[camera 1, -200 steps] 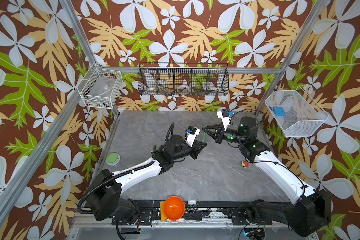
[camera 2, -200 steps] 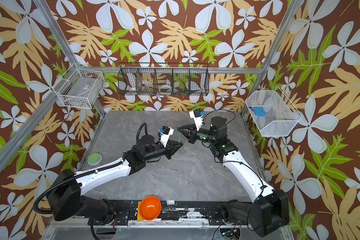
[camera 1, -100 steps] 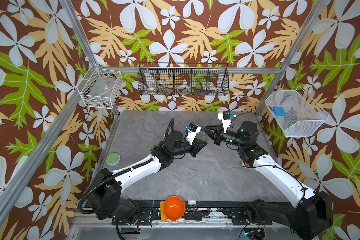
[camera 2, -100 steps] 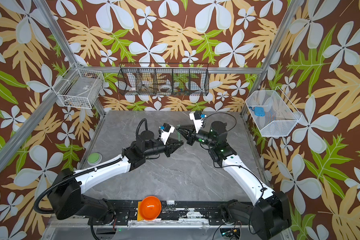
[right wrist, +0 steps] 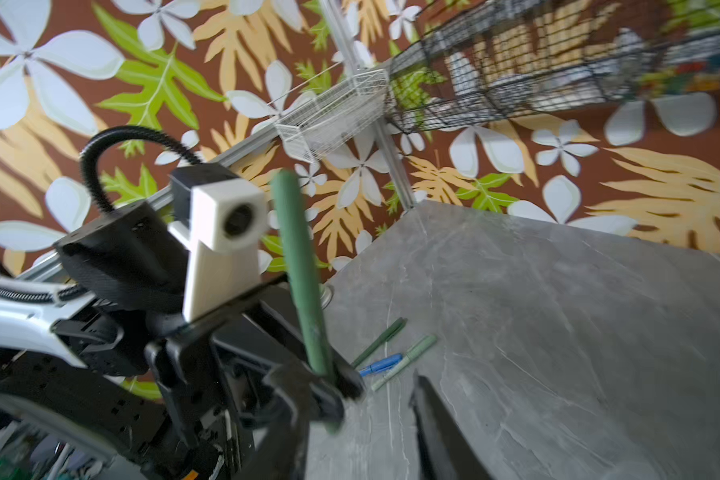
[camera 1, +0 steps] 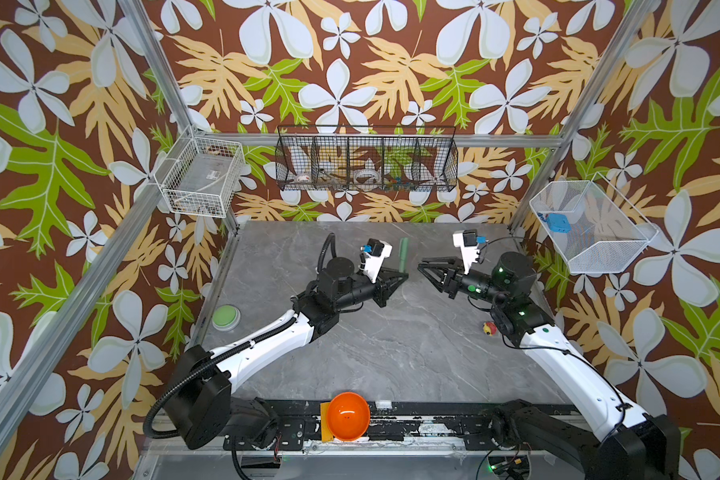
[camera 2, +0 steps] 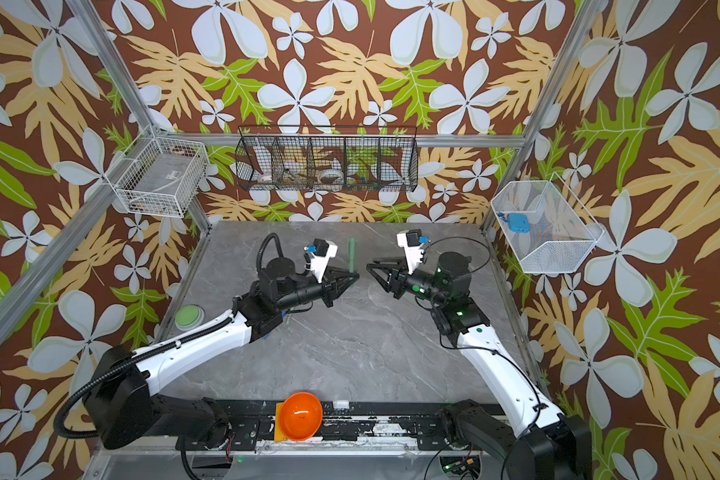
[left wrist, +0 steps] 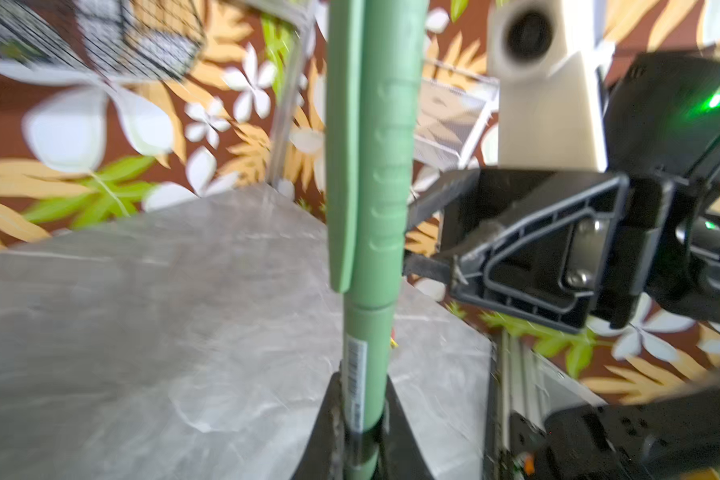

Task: Insert the pens into the pen caps
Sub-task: 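Open the right gripper off the cap and draw it back, then lower the capped green pen onto the table and open the left gripper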

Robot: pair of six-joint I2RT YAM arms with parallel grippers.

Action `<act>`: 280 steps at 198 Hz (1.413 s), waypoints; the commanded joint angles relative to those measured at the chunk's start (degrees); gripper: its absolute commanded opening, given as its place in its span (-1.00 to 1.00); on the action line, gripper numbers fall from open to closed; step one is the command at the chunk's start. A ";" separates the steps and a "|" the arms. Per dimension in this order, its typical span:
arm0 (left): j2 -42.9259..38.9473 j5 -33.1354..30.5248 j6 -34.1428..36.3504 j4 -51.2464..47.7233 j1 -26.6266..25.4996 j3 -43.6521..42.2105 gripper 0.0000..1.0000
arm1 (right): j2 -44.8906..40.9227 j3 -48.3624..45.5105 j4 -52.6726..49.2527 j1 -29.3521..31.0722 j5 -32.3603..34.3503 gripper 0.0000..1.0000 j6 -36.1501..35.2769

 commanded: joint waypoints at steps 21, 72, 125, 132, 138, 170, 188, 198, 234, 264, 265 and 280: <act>-6.30 -13.51 -2.51 -9.22 -0.01 -7.59 -1.00 | -4.23 1.30 -3.87 -2.59 1.94 0.04 -1.82; -9.85 -22.65 -6.58 -19.55 0.34 -13.18 -1.00 | 0.57 -0.30 -0.33 -2.55 3.52 0.10 2.01; -0.99 -24.92 -10.02 -26.56 0.78 -14.23 -1.00 | 3.23 -1.89 -3.23 -1.75 7.26 0.10 0.91; 0.96 -24.22 -10.21 -26.51 0.91 -13.91 -1.00 | 3.40 -2.16 -3.56 -1.43 7.80 0.10 0.63; 2.51 -24.04 -10.36 -26.72 0.96 -13.41 -1.00 | 3.58 -2.23 -4.12 -1.02 8.44 0.10 0.21; 8.35 -24.95 -12.03 -28.13 1.47 -11.09 -1.00 | 4.41 -2.95 -5.80 0.18 9.21 0.10 -0.71; 10.23 -25.52 -12.79 -28.85 1.91 -10.36 -1.00 | 4.63 -3.50 -5.63 0.30 9.23 0.10 -0.61; 11.10 -25.66 -13.21 -28.85 2.18 -10.27 -1.00 | 4.63 -3.72 -5.66 0.30 9.25 0.10 -0.70; 14.87 -26.73 -13.97 -29.08 2.99 -9.65 -1.00 | 4.16 -4.71 -6.24 0.30 10.47 0.09 -1.59; 17.26 -24.87 -13.74 -29.18 3.05 -8.31 -1.00 | 4.35 -5.08 -4.58 0.30 9.81 0.09 -0.66; 17.30 -24.89 -13.79 -29.22 3.01 -8.30 -1.00 | 4.34 -5.04 -4.52 0.30 9.83 0.09 -0.64; 17.50 -24.93 -14.18 -29.19 2.98 -8.38 -1.00 | 4.24 -5.26 -4.14 0.30 9.96 0.04 -0.62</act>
